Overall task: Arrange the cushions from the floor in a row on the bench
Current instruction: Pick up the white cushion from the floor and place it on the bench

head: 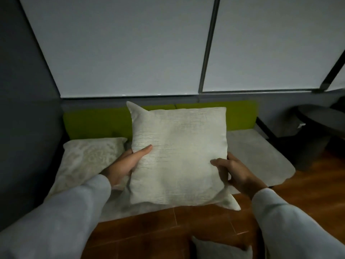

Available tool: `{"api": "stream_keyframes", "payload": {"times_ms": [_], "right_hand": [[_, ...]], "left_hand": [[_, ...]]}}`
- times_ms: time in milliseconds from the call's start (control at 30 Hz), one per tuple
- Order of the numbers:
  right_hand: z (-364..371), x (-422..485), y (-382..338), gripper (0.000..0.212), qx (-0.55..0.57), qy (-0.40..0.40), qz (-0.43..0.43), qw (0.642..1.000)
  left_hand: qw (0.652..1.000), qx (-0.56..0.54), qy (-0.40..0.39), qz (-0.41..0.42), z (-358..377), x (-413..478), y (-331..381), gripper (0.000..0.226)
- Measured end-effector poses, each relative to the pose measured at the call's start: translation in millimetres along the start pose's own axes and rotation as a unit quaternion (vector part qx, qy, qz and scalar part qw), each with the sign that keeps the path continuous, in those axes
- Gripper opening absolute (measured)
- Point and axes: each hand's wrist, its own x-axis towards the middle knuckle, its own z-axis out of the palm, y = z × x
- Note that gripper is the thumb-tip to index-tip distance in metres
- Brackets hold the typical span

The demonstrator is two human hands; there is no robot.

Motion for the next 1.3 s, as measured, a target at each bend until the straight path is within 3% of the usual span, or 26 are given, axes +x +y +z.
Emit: {"api": "stream_keyframes", "payload": {"times_ms": [200, 367, 500, 633, 900, 1033, 1133, 1300], "right_hand": [[9.5, 22.3, -23.4, 0.015, 0.004, -0.012, -0.032, 0.999], [26.0, 74.8, -21.9, 0.013, -0.006, -0.037, -0.027, 0.999], [41.3, 137.6, -16.3, 0.008, 0.002, -0.037, -0.006, 0.999], [58.7, 217.8, -7.2, 0.019, 0.025, -0.041, 0.01, 0.999], [97.9, 355.9, 22.4, 0.042, 0.017, -0.032, 0.108, 0.993], [112.0, 404.7, 54.2, 0.037, 0.004, -0.039, 0.142, 0.989], [117.9, 425.3, 78.6, 0.029, -0.019, -0.053, 0.155, 0.986], [126.8, 430.9, 112.6, 0.061, -0.124, -0.119, 0.186, 0.967]], "left_hand": [[0.999, -0.004, 0.044, 0.02, -5.6, 10.3, 12.8, 0.074], [0.997, -0.014, 0.069, 0.013, -23.9, 56.0, 7.3, 0.076], [0.998, -0.012, 0.061, 0.008, -39.5, 117.2, -3.7, 0.078], [0.998, -0.04, 0.027, -0.026, -60.6, 192.8, -24.5, 0.083], [0.994, -0.034, 0.063, -0.082, -94.3, 318.6, -76.1, 0.059], [0.989, -0.061, 0.056, -0.119, -103.3, 360.9, -110.4, 0.06], [0.986, -0.059, 0.034, -0.153, -109.1, 378.7, -136.4, 0.047], [0.975, 0.064, 0.054, -0.204, -115.1, 389.7, -166.9, 0.082]]}}
